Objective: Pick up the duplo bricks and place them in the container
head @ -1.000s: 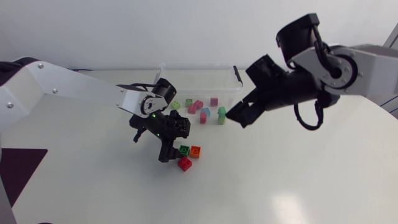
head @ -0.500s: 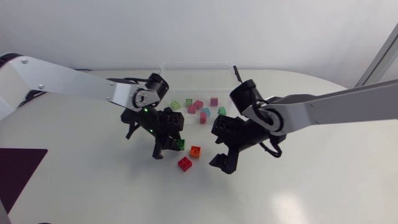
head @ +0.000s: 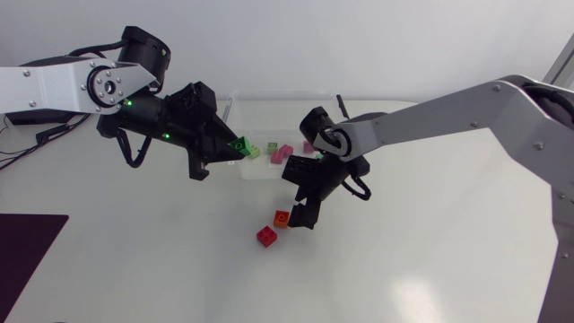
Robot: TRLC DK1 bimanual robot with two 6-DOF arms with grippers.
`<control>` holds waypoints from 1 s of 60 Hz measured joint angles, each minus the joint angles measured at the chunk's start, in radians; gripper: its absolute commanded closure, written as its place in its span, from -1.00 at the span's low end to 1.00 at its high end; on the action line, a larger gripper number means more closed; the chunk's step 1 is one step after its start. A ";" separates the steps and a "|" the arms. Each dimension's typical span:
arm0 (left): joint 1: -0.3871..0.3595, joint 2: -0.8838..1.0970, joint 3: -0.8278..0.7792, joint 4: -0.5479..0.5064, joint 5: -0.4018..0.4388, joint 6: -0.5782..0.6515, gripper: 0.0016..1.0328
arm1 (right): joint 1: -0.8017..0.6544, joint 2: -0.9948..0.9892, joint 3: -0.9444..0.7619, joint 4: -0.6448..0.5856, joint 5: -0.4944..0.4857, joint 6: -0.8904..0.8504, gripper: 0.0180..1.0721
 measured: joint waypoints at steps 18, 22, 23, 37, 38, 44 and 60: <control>0.064 -0.002 0.005 0.043 0.024 -0.079 0.63 | 0.090 0.066 0.122 -0.129 0.153 0.000 -0.66; 0.070 -0.002 0.009 0.048 0.024 -0.087 0.63 | 0.103 0.083 0.148 -0.142 0.164 0.000 -0.61; 0.071 -0.002 0.010 0.051 0.025 -0.087 0.63 | 0.103 0.086 0.151 -0.145 0.168 0.000 -0.56; 0.085 -0.002 0.022 0.069 0.027 -0.094 0.63 | 0.117 0.154 0.241 -0.200 0.201 0.000 0.08; 0.085 -0.002 0.023 0.074 0.027 -0.100 0.63 | 0.121 0.159 0.246 -0.201 0.202 0.000 0.16; 0.086 0.013 0.037 0.114 0.028 -0.144 0.63 | 0.138 0.169 0.254 -0.206 0.207 0.000 0.42; 0.052 0.146 0.161 0.261 0.018 -0.328 0.60 | 0.132 0.081 0.184 -0.208 0.202 0.000 0.44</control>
